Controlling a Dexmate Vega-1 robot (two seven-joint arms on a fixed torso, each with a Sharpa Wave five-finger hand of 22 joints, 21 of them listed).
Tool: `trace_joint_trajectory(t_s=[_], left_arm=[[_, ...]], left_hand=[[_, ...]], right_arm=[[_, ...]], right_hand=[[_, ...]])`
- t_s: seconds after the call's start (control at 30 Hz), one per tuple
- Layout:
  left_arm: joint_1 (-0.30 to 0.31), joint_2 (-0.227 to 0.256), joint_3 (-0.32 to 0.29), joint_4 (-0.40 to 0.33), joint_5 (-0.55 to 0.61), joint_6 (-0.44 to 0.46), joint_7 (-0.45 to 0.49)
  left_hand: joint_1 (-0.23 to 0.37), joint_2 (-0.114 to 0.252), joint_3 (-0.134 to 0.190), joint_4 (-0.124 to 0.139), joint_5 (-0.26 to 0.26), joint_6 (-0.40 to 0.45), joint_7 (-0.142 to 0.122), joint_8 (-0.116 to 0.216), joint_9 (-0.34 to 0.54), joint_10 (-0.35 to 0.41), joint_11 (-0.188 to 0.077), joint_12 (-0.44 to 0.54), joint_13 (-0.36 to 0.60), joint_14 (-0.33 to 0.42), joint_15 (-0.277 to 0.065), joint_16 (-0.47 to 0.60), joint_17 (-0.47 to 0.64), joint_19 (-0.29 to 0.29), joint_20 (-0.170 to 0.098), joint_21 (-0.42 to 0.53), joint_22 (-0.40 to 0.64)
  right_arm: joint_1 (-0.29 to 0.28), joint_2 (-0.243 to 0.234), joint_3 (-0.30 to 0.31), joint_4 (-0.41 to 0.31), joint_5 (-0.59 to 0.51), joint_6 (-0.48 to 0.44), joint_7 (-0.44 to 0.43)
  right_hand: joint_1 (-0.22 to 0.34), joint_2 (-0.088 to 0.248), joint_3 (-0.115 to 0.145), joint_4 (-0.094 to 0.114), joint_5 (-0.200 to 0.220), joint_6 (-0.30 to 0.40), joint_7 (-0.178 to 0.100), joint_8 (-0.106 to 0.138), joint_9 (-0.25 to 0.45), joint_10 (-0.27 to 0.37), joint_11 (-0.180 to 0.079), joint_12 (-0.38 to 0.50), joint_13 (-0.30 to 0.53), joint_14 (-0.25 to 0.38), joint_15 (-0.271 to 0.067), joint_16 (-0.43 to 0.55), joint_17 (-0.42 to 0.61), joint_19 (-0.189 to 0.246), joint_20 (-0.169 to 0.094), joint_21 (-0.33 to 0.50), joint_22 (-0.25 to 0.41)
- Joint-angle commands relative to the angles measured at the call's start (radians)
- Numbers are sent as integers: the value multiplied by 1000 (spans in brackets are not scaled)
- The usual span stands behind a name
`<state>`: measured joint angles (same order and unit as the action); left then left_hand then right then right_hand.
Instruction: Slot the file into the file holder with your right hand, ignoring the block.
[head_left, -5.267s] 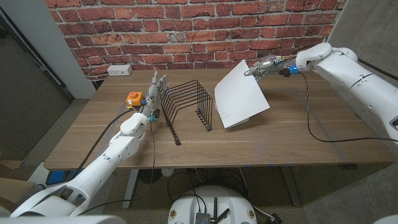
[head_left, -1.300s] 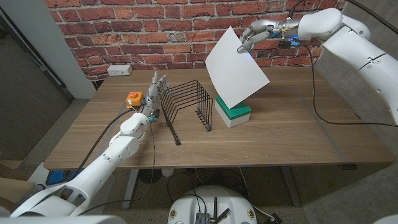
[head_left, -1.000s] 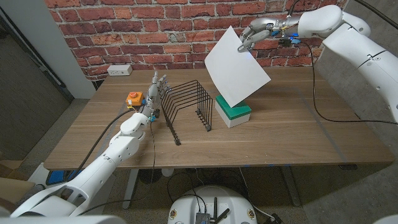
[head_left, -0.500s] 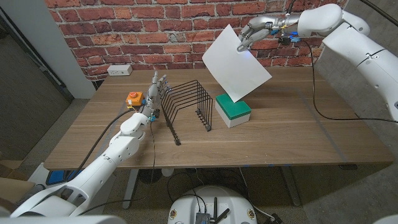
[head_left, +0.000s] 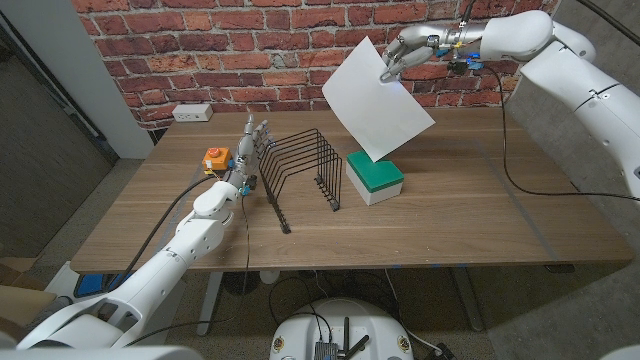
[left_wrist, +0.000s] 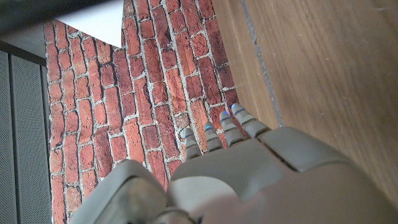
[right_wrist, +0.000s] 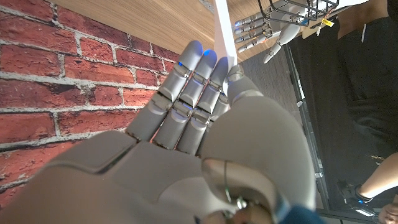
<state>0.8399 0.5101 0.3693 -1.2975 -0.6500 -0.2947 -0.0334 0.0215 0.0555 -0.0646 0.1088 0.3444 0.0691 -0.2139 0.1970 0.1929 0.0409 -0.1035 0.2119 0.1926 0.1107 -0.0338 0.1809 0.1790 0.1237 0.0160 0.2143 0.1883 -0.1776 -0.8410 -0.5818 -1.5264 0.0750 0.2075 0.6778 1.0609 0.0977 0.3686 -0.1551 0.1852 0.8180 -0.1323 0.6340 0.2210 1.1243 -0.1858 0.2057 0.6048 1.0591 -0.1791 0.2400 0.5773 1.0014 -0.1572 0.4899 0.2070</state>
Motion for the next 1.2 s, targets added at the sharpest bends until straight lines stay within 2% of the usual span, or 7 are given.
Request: trace_joint_trajectory(t_s=[0.03, 0.53, 1.2], left_arm=[[-1, 0, 0, 1, 0, 0, 0], [-1, 0, 0, 0, 0, 0, 0], [0, 0, 0, 1, 0, 0, -1]], left_hand=[[-7, -4, 5, 4, 2, -1, -5, 3, 5, 1, -11, 3, 5, 11, 1, 6, 2, 10, -1, 3, 5], [-7, -4, 6, 4, 2, -1, -5, 3, 5, 1, -11, 3, 5, 9, 2, 5, 2, 9, 0, 2, 5], [-7, -5, 7, 4, 2, 0, -5, 3, 5, 1, -9, 3, 5, 11, 1, 6, 2, 9, 0, 2, 5]], right_arm=[[-9, 0, 14, 13, -3, 88, -1], [2, 10, 24, 67, 5, 203, 13], [134, 74, -23, 206, 15, 386, 152]], right_hand=[[21, 6, 19, -17, 3, 25, -30, 9, 5, -17, -17, -4, -2, -11, -54, -3, 7, -12, -55, 5, 5], [19, 3, 11, -10, 2, 21, -39, 9, 5, -25, -18, -7, -8, -46, -51, -13, 10, -45, -54, 5, 6], [22, 5, 6, -10, 3, 18, -47, 8, 5, -35, -18, -8, -11, -68, -53, -15, 15, -69, -54, 7, 6]])
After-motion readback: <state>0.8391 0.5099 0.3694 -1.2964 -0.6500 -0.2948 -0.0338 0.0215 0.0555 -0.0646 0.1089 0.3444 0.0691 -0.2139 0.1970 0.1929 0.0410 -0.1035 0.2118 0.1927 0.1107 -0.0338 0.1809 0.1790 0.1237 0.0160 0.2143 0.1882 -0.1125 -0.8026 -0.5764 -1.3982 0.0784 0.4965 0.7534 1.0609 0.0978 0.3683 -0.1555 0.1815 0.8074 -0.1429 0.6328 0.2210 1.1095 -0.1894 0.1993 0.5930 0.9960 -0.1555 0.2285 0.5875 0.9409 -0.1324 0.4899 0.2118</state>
